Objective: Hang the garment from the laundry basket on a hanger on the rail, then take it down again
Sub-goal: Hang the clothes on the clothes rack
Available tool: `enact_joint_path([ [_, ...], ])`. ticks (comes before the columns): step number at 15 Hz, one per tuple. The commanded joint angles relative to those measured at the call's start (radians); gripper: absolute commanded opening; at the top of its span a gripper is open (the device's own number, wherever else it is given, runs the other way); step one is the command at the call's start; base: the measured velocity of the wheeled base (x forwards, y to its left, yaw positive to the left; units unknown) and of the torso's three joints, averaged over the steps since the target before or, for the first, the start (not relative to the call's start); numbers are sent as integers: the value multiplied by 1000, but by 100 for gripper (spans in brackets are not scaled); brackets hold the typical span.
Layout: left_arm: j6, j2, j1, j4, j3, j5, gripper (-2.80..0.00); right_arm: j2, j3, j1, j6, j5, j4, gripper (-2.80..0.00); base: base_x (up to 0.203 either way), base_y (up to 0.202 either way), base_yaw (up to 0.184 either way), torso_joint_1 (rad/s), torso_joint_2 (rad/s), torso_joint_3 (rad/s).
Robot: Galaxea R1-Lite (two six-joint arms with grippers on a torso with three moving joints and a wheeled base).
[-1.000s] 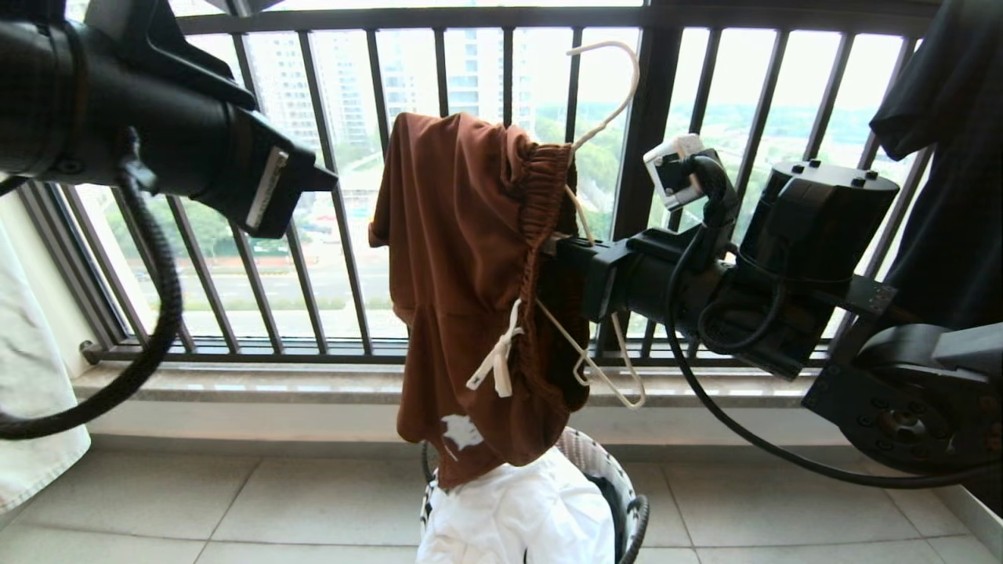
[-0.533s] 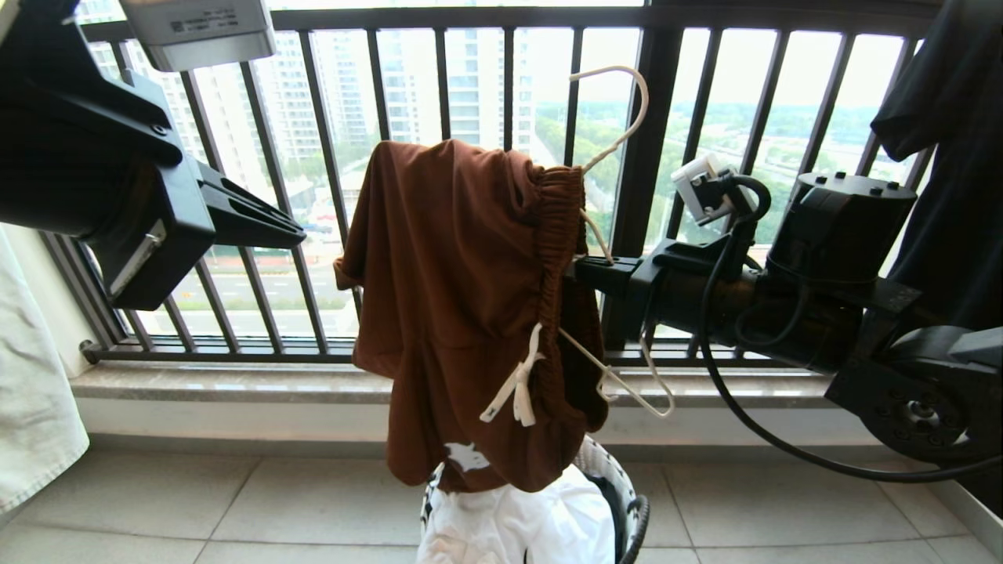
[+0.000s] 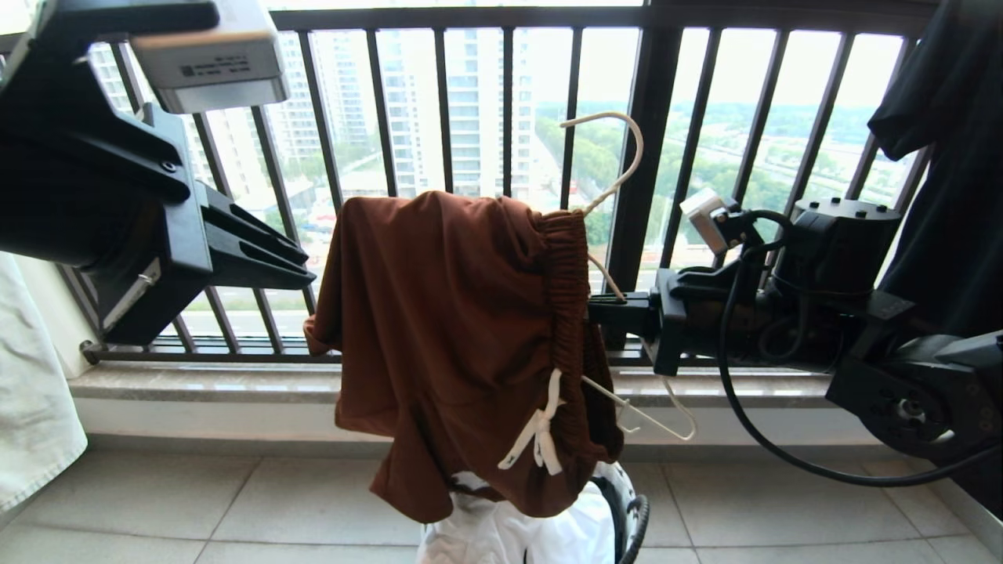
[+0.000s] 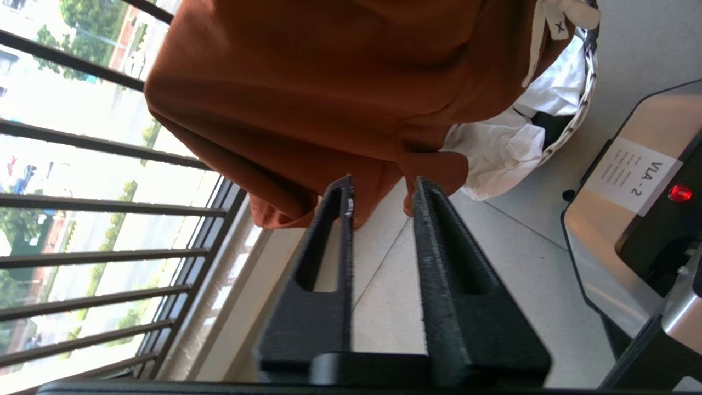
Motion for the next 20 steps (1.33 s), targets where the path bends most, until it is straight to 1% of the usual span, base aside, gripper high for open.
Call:
enact_joint_path([
  [1,50,29,0,2,-3,-11,0,14,12,0,-17,9,-3,-280,0,0,0,0,0,0],
  [3,80,76,0,5,-56,-49,0,10,20,0,-30,24,-2,-280,0,0,0,0,0,0],
  [4,89,113,0,8,-97,-56,0,8,23,0,-37,26,-2,-280,0,0,0,0,0,0],
  [5,118,148,0,2,-123,-60,0,5,26,0,-38,27,-2,-280,0,0,0,0,0,0],
  [6,151,178,0,-25,-132,-62,0,4,28,0,-38,27,-1,-280,0,0,0,0,0,0],
  [7,160,202,-2,-67,-133,-64,0,4,27,0,-38,27,-2,-280,0,0,0,0,0,0],
  [8,164,215,-6,-95,-133,-81,0,2,31,0,-38,27,-2,-280,0,0,0,0,0,0],
  [10,163,266,-4,-168,-133,-162,0,1,37,0,-48,27,-2,-280,0,0,0,0,0,0],
  [11,163,289,-3,-205,-133,-184,0,-2,38,0,-60,27,-2,-280,0,0,0,0,0,0],
  [13,162,333,-1,-244,-133,-229,0,-20,44,0,-73,26,-1,-280,0,0,0,0,0,0],
  [16,128,373,9,-337,-133,-302,0,-32,46,0,-74,26,-1,-280,0,0,0,0,0,0],
  [19,119,400,21,-354,-134,-359,0,-25,46,2,-86,26,-1,-280,0,0,0,0,0,0],
  [20,88,404,22,-366,-134,-389,0,-25,46,2,-91,26,2,-280,0,0,0,0,0,0],
])
